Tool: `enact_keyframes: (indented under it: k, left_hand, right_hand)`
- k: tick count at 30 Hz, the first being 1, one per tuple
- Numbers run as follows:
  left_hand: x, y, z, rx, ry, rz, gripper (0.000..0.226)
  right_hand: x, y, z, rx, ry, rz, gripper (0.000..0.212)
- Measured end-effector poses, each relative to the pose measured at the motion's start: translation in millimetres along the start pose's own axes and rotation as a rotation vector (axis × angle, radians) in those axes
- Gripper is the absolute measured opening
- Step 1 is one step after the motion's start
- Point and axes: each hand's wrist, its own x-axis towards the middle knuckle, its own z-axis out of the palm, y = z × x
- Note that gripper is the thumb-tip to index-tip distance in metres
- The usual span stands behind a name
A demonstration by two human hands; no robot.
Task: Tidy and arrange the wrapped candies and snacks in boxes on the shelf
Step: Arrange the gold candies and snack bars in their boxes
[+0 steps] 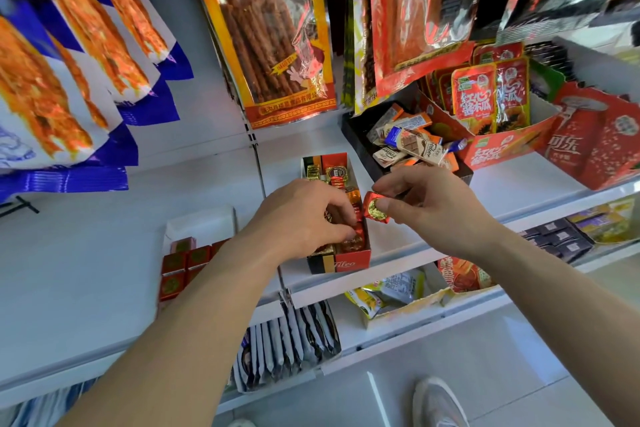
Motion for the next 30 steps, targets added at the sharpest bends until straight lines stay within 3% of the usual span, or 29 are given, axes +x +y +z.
enact_keyframes:
  k: [5,8,14,25,30]
  left_hand:
    - [1.1,-3.8,4.7,0.132,0.008,0.037,0.014]
    - [-0.4,-10.5,0.4,-0.023,0.007,0.055,0.014]
    - [-10.6,-29.0,-7.0,-0.169,0.266,-0.021,0.009]
    - [-2.3,-31.5,2.2,-0.211,0.248,-0.057,0.003]
    - [1.0,-29.4,2.2,-0.256,0.327,-0.038,0.006]
  right_hand:
    - [-1.2,-4.9,-2.2,0.094,-0.031,-0.011,0.014]
    - [-0.1,-8.5,-1.0,0.110,-0.084,-0.039,0.012]
    - [0.4,-16.2,13.7,-0.048,-0.184,-0.069,0.007]
    - [-4.1,-23.1,36.5,-0.085,-0.096,-0.042,0.006]
    - [-4.9,-19.3,31.6,-0.274,-0.113,-0.145,0.002]
